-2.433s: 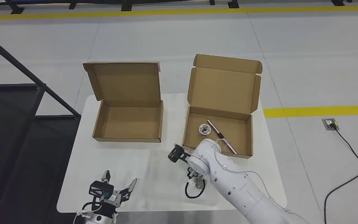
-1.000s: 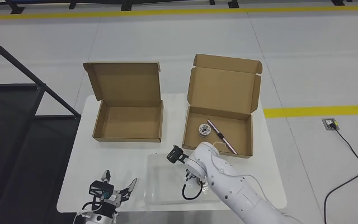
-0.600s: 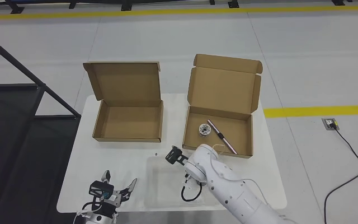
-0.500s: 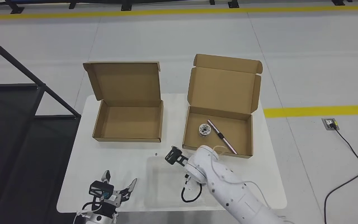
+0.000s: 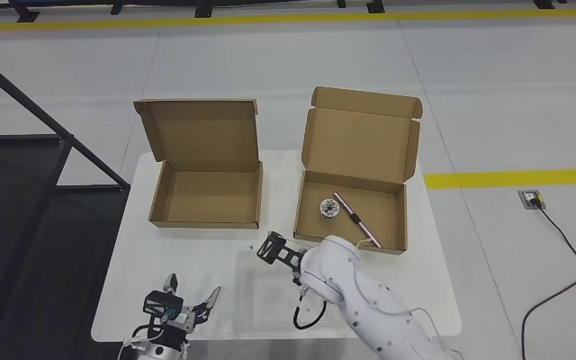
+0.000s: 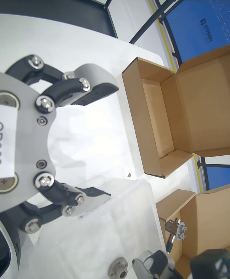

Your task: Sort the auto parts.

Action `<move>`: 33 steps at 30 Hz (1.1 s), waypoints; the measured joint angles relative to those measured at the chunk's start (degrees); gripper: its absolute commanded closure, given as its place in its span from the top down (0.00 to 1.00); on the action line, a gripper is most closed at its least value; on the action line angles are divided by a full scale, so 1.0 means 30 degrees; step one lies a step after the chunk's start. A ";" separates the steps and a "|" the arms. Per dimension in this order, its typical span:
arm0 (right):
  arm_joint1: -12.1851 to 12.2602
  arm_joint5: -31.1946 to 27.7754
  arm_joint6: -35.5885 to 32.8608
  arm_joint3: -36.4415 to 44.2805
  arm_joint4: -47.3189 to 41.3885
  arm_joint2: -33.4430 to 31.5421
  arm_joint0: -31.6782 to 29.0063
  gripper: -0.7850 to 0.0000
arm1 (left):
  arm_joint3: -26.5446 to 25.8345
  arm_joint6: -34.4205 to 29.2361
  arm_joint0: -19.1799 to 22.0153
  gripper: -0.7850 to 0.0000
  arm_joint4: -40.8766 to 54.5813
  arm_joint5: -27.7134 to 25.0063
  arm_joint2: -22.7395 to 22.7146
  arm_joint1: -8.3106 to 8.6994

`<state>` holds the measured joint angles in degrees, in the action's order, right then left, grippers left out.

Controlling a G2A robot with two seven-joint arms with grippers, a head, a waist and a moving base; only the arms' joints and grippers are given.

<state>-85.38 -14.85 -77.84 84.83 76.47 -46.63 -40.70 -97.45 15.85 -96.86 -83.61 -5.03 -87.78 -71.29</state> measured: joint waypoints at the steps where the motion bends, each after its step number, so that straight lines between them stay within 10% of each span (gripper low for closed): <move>1: 0.0008 -0.0036 -0.0039 0.0420 0.0036 -0.0049 0.0001 0.00 | 0.0000 0.0000 0.0000 1.00 0.0000 0.0000 0.0000 0.0000; 17: -0.1656 0.0292 -0.1488 -0.0860 -0.3167 0.1913 0.5483 0.00 | 0.0000 0.0000 0.0000 1.00 0.0000 0.0000 0.0000 0.0000; 33: -0.1640 0.0303 -0.1371 -0.0799 -0.3056 0.1896 0.5355 0.00 | 0.0000 0.0000 0.0000 1.00 0.0000 0.0000 0.0000 0.0000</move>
<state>-90.30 -13.94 -81.95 82.43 67.30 -40.94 -24.64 -97.45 15.85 -96.86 -83.61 -5.03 -87.78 -71.29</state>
